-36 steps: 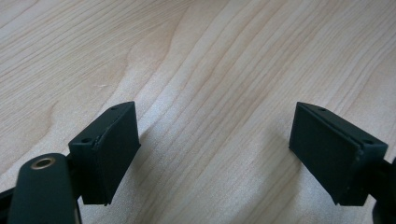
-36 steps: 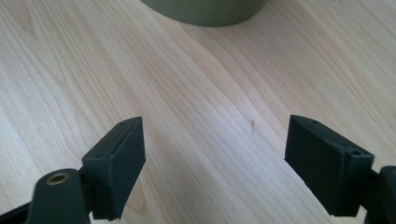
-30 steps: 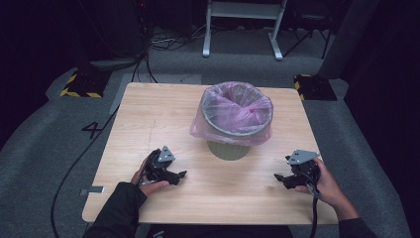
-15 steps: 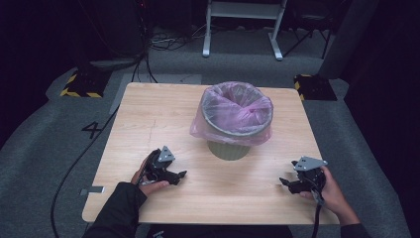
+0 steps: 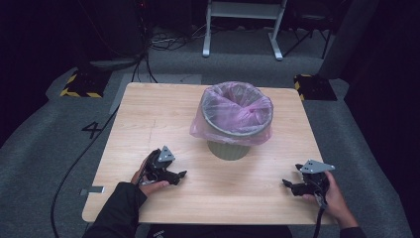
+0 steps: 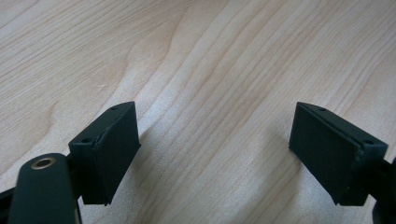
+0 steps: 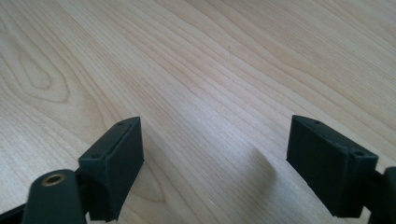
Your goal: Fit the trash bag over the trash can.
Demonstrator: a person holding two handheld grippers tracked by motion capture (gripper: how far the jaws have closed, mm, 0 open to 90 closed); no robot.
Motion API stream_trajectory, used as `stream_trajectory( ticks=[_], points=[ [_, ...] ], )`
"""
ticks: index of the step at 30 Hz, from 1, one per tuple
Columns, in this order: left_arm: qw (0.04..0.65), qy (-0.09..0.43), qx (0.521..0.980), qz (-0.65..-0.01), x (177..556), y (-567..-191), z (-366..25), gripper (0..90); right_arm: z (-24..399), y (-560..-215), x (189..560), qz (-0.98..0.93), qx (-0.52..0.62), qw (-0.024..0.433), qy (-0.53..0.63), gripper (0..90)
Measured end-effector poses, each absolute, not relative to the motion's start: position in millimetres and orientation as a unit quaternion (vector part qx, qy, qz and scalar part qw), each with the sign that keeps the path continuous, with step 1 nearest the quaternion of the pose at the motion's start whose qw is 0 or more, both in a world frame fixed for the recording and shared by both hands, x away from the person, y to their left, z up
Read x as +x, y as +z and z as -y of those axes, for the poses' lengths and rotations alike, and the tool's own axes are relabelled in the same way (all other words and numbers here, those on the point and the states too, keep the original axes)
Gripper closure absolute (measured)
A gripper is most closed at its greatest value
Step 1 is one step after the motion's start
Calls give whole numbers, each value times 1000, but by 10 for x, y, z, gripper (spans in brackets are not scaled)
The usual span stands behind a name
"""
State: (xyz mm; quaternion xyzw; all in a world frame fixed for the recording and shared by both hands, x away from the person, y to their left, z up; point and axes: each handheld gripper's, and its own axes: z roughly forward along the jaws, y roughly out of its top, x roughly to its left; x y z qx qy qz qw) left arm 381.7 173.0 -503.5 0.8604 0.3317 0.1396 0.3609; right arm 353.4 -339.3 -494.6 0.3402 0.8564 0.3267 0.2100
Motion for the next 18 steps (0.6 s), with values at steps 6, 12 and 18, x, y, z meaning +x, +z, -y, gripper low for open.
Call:
stream_trajectory(
  ticks=[6, 12, 18],
  points=[
    [361, 139, 860, -332, 3817, -5035, -1730, 156, 3508, -5000, 3512, -837, 368, 200, 351, 171],
    [362, 136, 860, -332, 3817, -5037, -1729, 153, 3637, -5032, 3481, -820, 403, 186, 361, 154],
    [362, 137, 860, -332, 3815, -5037, -1727, 153, 3735, -5034, 3452, -813, 419, 185, 360, 156]
  ],
)
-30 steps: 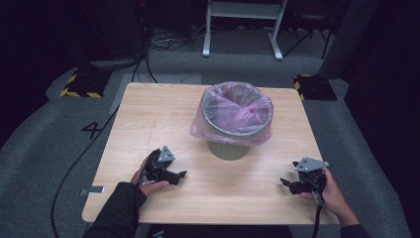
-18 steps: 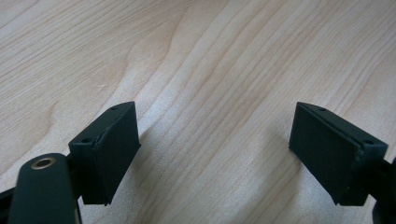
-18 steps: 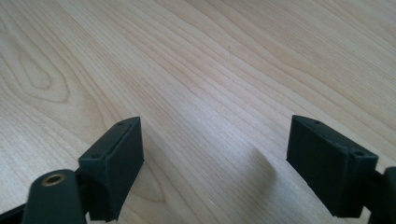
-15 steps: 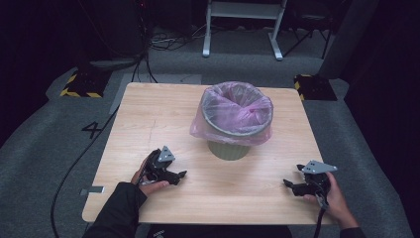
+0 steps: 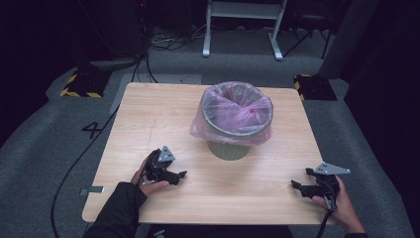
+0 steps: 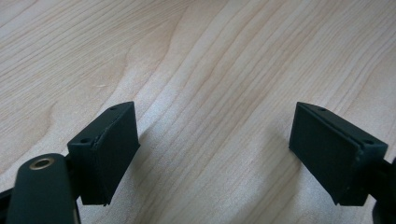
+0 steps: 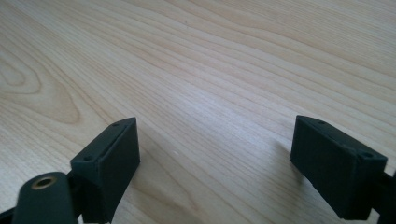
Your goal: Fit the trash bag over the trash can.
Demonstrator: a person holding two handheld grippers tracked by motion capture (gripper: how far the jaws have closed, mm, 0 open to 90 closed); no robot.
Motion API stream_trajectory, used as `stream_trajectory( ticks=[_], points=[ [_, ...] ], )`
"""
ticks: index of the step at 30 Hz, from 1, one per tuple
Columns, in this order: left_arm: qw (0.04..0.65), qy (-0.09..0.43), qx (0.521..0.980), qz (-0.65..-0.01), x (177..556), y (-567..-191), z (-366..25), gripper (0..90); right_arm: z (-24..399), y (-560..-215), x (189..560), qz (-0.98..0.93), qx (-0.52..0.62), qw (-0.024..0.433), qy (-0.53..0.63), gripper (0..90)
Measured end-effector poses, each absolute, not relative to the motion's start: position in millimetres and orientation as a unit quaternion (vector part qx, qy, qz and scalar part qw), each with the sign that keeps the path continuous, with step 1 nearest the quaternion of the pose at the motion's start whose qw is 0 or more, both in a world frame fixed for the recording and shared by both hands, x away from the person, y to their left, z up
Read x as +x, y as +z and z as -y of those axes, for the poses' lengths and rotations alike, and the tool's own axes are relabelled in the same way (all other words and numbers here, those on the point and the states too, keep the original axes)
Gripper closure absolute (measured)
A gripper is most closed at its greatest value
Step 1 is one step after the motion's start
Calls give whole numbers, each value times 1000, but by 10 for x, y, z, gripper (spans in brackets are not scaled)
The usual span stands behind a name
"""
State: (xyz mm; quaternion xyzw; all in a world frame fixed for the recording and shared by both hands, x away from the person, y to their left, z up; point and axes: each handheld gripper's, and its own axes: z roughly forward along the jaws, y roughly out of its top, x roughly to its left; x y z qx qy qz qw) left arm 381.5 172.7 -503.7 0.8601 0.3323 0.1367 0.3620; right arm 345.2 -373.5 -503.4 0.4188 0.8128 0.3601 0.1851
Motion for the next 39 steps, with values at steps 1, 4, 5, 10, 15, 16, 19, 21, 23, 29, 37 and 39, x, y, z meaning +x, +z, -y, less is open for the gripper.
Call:
stream_trajectory(
  ticks=[1, 4, 5, 10, 15, 16, 19, 21, 23, 29, 37, 39],
  points=[
    [362, 138, 861, -331, 3817, -5036, -1728, 153, 3744, -5034, 3451, -811, 421, 187, 359, 156],
    [362, 136, 860, -332, 3816, -5037, -1728, 153, 3765, -5035, 3448, -808, 428, 190, 357, 155],
    [362, 136, 860, -332, 3817, -5037, -1728, 151, 3766, -5034, 3448, -808, 429, 190, 357, 153],
    [362, 136, 861, -330, 3813, -5037, -1726, 153, 3756, -5036, 3463, -806, 432, 192, 356, 146],
    [362, 136, 861, -331, 3813, -5037, -1725, 154, 3756, -5036, 3463, -806, 432, 192, 356, 146],
    [363, 135, 861, -331, 3814, -5037, -1725, 154, 3756, -5036, 3463, -806, 432, 192, 356, 146],
    [362, 135, 861, -329, 3817, -5037, -1724, 151, 3755, -5036, 3463, -806, 432, 192, 356, 146],
    [363, 134, 861, -330, 3818, -5038, -1723, 150, 3755, -5036, 3463, -806, 432, 192, 356, 146],
    [363, 135, 861, -328, 3820, -5038, -1722, 149, 3755, -5036, 3463, -806, 432, 192, 356, 146],
    [364, 133, 862, -327, 3830, -5040, -1714, 144, 3755, -5036, 3463, -806, 432, 192, 356, 146],
    [362, 133, 863, -327, 3832, -5038, -1713, 143, 3755, -5036, 3463, -806, 432, 192, 356, 145],
    [362, 133, 863, -327, 3832, -5038, -1713, 143, 3755, -5035, 3462, -806, 432, 192, 355, 145]
  ],
)
